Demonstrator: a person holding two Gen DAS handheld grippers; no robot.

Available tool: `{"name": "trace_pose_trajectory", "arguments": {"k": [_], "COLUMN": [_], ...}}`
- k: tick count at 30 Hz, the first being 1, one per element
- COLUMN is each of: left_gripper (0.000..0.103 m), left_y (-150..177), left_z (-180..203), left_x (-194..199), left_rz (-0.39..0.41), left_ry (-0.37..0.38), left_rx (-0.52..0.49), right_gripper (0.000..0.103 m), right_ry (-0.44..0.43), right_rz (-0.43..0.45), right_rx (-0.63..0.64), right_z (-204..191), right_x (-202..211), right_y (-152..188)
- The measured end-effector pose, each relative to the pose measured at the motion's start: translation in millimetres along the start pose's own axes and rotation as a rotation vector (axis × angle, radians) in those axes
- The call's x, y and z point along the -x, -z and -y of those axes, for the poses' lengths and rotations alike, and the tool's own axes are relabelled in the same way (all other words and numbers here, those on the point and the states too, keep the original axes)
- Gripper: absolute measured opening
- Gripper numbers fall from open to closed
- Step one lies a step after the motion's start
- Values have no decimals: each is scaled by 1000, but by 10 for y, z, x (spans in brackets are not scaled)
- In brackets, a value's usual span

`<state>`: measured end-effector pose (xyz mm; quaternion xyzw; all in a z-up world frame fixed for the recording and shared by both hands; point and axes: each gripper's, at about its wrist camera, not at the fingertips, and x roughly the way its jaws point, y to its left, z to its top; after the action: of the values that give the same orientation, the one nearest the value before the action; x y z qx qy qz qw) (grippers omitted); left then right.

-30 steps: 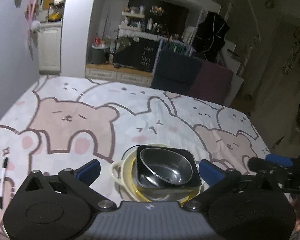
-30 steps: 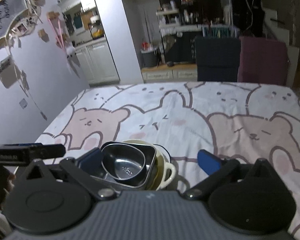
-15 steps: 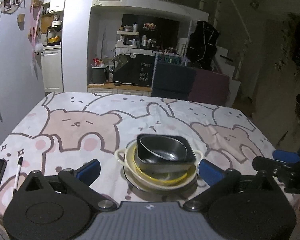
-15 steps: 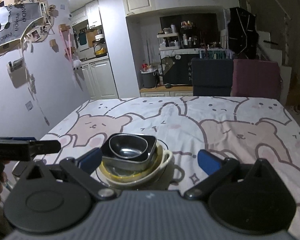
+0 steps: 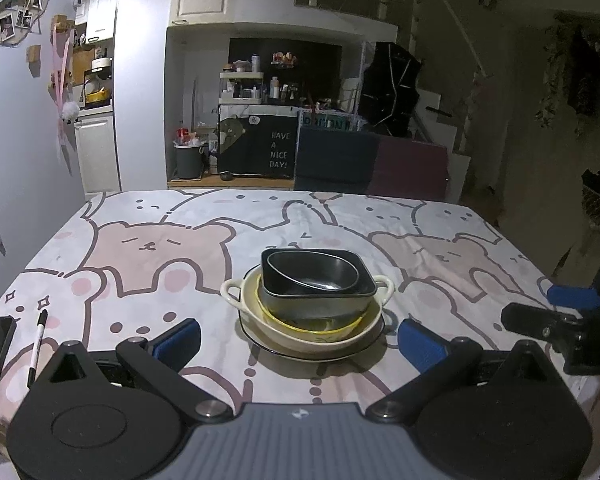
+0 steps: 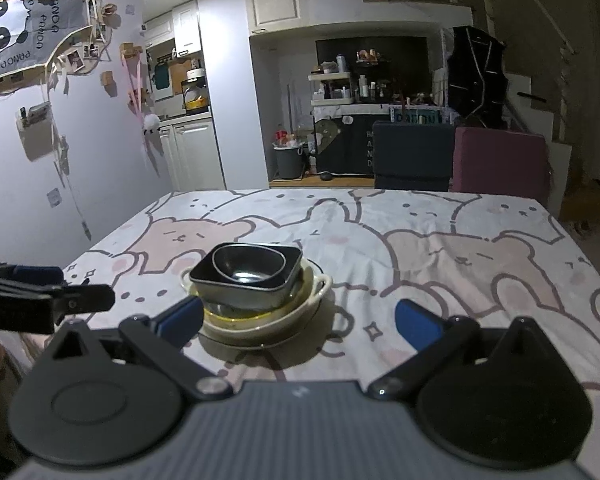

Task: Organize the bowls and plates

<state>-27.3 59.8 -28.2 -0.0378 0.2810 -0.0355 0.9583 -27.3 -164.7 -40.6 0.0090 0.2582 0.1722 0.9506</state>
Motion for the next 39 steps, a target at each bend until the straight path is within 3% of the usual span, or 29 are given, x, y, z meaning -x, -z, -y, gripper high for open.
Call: {"name": "trace_pose_trajectory", "arguments": {"k": [39], "left_gripper": [103], "left_y": [93], "left_z": [16], "left_x": [-31], "left_rz": [-18], "left_ry": [30], "left_rx": [5], "right_gripper": [103], "right_ry": [25], "right_rz": [24], "right_rx": [4], "right_z": [17], "right_x": [68], "right_y": [98]}}
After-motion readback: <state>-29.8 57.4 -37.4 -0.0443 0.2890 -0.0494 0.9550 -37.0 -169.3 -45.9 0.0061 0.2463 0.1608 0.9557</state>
